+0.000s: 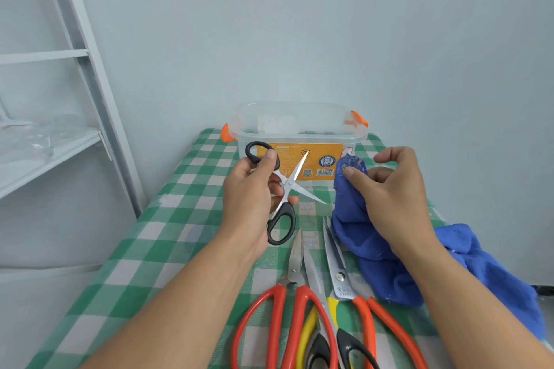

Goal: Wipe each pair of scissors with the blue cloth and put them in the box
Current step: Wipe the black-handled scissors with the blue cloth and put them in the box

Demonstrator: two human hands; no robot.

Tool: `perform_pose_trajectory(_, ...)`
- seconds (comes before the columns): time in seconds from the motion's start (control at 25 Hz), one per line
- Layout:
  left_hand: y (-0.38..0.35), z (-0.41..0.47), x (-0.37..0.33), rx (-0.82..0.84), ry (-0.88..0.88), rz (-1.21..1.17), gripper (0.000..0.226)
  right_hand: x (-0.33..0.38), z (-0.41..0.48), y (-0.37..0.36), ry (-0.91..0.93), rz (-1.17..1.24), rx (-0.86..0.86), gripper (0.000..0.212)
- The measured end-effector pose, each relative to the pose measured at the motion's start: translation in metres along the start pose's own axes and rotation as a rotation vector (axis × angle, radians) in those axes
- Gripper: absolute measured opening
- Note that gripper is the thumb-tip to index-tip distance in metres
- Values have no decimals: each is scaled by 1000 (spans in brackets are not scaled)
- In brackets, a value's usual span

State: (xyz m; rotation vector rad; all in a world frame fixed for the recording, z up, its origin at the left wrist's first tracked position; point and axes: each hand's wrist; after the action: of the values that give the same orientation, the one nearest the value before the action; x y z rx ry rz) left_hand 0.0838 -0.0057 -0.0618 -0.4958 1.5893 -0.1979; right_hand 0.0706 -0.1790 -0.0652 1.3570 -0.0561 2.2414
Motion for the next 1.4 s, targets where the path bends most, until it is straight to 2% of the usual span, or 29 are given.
perform_pose_trajectory(0.12,1,2,0,-2,23,-41,15,-1,1,-1,75,15,20,19)
perform_pose_trajectory(0.28,1,4,-1,-13,32,-96,17,5,-2,1,60,73,49,4)
perform_pose_trajectory(0.48,2,4,0,-7,23,-131,13,2,-2,5,71,-87,275,62)
perform_pose_trajectory(0.52,2,3,0,-4,7,-124,10,2,-2,4,81,-113,309,68)
perform_pose_trajectory(0.6,2,2,-1,-3,-23,-123,7,3,-3,4,127,-140,293,61)
perform_pose_trajectory(0.72,0,3,0,-8,-53,-136,8,1,-2,5,143,-208,192,30)
perform_pose_trajectory(0.8,0,3,2,-1,-76,-142,8,0,-3,4,189,-336,144,13)
perform_pose_trajectory(0.88,1,5,4,8,-110,-144,5,3,-3,4,282,-396,60,16)
perform_pose_trajectory(1.04,-2,5,5,-4,-175,-137,5,24,-14,-5,236,-117,112,13)
perform_pose_trajectory(1.16,-9,-2,9,10,-187,-133,1,23,-19,-25,304,-183,149,15)
perform_pose_trajectory(1.28,-14,-8,15,77,-157,-173,6,17,-16,-36,403,-186,63,3)
perform_pose_trajectory(1.4,-15,-9,18,112,-149,-175,8,13,-16,-38,442,-189,24,15)
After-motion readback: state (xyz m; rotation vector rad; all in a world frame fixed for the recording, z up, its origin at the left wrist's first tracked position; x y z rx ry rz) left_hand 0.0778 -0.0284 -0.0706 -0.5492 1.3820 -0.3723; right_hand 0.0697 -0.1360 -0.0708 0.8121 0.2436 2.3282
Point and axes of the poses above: each hand's wrist, its own z-axis towards the middle knuckle, its own y-axis out of the back of the hand, x = y × z, and after that the axes turned 8 degrees about y, right-handed
